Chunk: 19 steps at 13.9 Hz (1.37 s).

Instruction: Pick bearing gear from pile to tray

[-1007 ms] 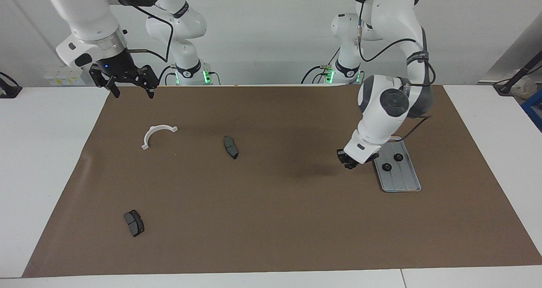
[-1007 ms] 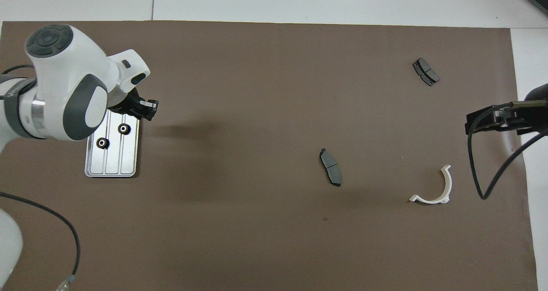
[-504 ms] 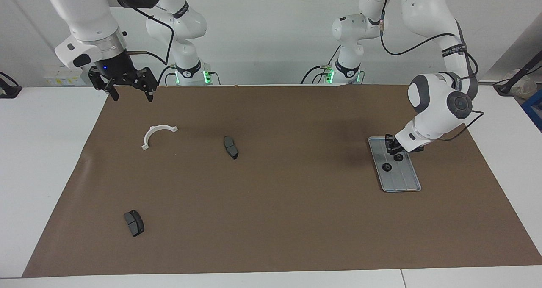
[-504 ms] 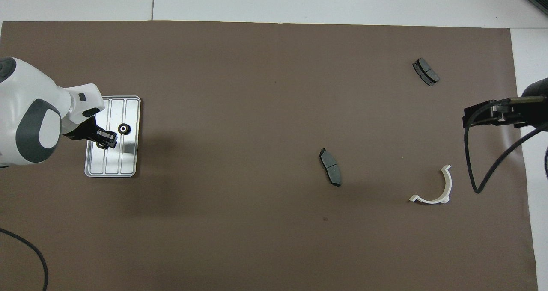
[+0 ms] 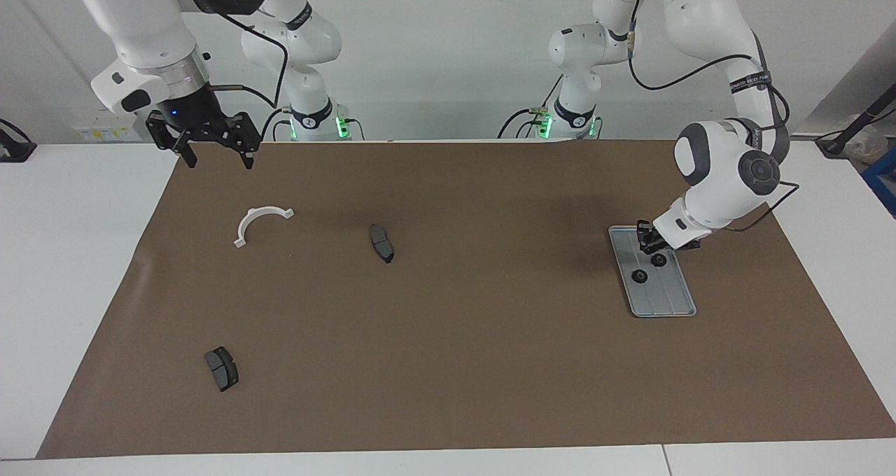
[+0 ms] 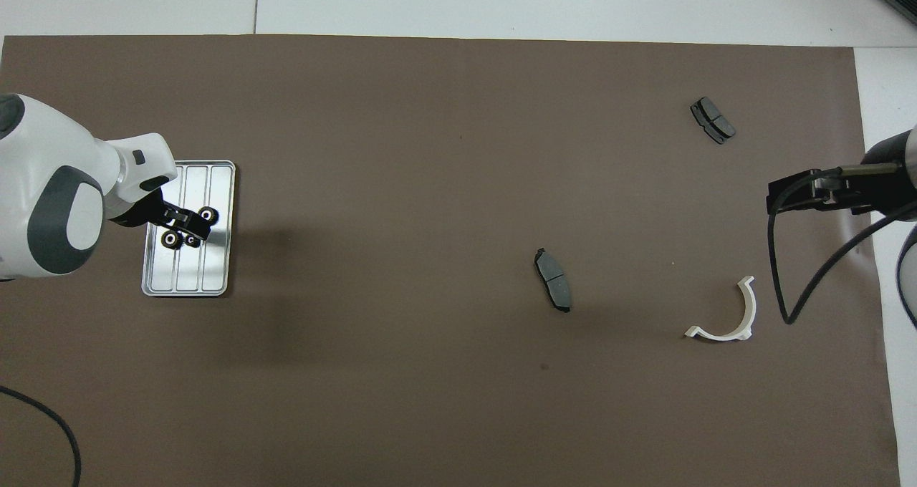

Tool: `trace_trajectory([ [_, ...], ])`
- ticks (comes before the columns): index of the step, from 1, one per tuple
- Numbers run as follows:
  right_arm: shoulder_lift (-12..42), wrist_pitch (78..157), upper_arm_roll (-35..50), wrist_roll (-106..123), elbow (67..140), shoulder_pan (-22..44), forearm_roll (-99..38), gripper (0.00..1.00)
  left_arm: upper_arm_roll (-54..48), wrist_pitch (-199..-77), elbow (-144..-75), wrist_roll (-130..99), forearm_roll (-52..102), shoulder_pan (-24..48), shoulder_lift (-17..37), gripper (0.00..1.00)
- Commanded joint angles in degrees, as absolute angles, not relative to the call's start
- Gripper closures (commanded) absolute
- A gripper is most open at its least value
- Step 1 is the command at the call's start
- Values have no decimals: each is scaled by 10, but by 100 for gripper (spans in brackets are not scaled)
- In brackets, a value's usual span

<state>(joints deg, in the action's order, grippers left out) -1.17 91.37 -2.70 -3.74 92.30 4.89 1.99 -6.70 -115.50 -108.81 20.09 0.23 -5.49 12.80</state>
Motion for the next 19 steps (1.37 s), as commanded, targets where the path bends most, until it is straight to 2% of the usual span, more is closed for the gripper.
trace_trajectory([
  [1,-29,926,-25,-43,945,45,18,0,-69,-1096,-1022,187,4,-50,102,0],
  [3,-29,926,-25,-43,945,45,18,0,-70,-1019,-942,146,4,-49,98,0],
  [5,-29,926,-25,-43,945,46,18,0,-69,-968,-893,112,4,-42,87,0],
  [7,-29,926,-25,-43,944,46,18,0,-69,-959,-890,111,4,-42,43,0],
  [10,-29,926,-25,-43,944,45,18,0,-68,-932,-891,109,4,-43,7,0],
  [19,-29,927,-25,-43,944,45,18,0,-67,-925,-896,112,4,-48,3,0],
])
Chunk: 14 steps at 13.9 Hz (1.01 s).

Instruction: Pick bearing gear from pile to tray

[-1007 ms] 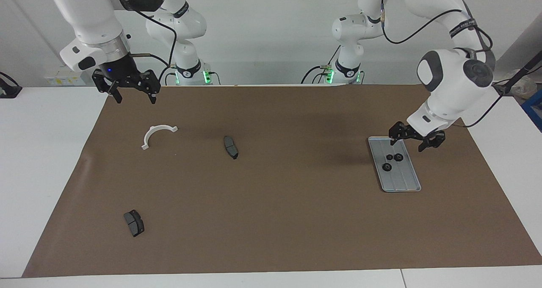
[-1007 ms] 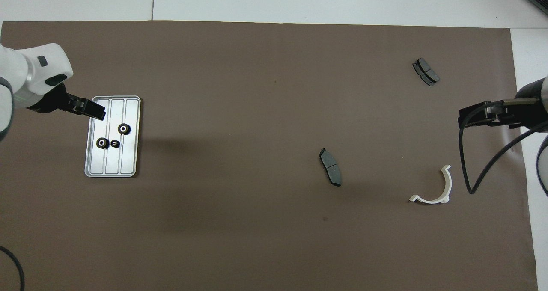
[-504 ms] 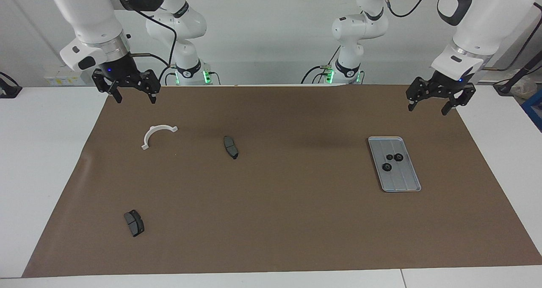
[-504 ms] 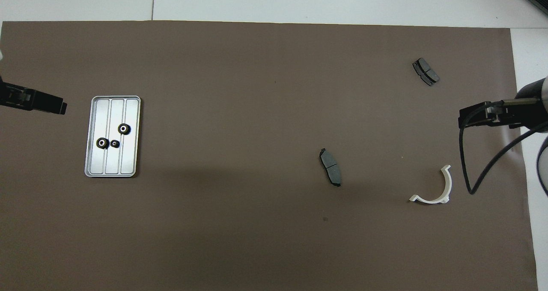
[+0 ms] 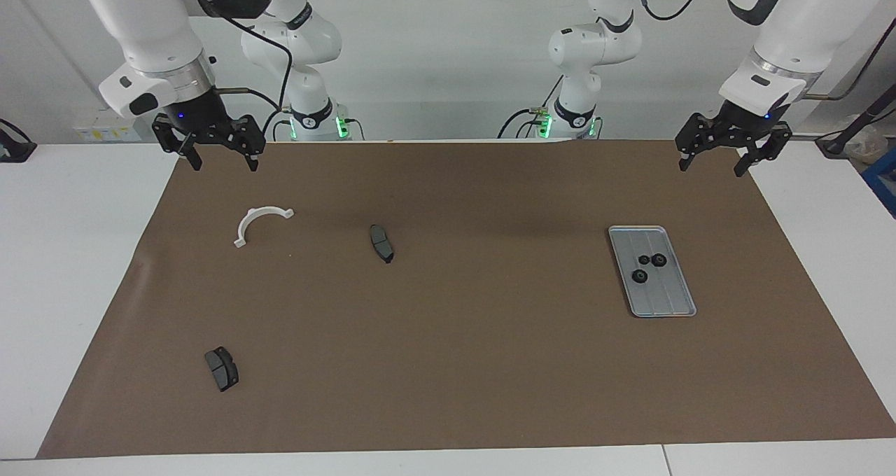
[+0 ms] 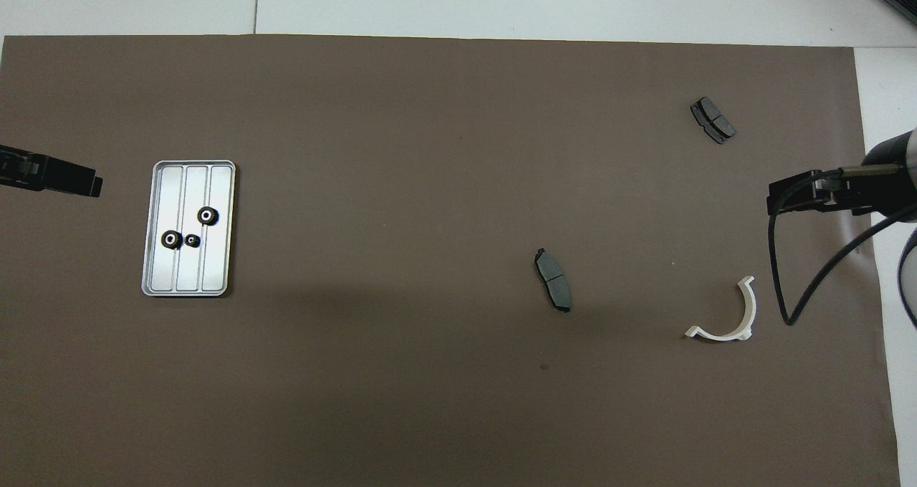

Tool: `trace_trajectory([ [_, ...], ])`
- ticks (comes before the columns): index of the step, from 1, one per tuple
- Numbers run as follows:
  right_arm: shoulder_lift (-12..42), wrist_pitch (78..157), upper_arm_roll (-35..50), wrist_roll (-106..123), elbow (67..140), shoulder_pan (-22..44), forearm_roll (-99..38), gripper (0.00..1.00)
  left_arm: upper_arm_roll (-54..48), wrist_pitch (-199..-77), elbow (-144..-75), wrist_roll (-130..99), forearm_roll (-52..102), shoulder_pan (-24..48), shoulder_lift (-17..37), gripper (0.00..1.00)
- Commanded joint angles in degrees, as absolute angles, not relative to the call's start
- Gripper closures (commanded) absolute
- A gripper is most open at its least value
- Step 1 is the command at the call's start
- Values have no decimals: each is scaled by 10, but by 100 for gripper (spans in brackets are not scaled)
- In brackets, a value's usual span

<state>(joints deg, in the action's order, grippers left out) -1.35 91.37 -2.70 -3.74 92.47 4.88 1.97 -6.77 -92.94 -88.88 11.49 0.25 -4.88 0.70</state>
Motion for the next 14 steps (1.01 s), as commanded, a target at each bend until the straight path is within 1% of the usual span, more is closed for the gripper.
trace_trajectory([
  [1,-29,926,-25,-43,945,45,18,0,-68,-925,-896,112,4,-48,0,0],
  [6,-29,926,-25,-43,944,45,18,0,-66,-924,-898,102,7,-49,-1,0],
  [9,-29,926,-25,-43,944,45,18,0,-68,-925,-898,16,8,-47,-2,0],
  [14,-29,927,-25,-43,945,46,18,0,-68,-921,-898,13,8,-47,-2,0],
])
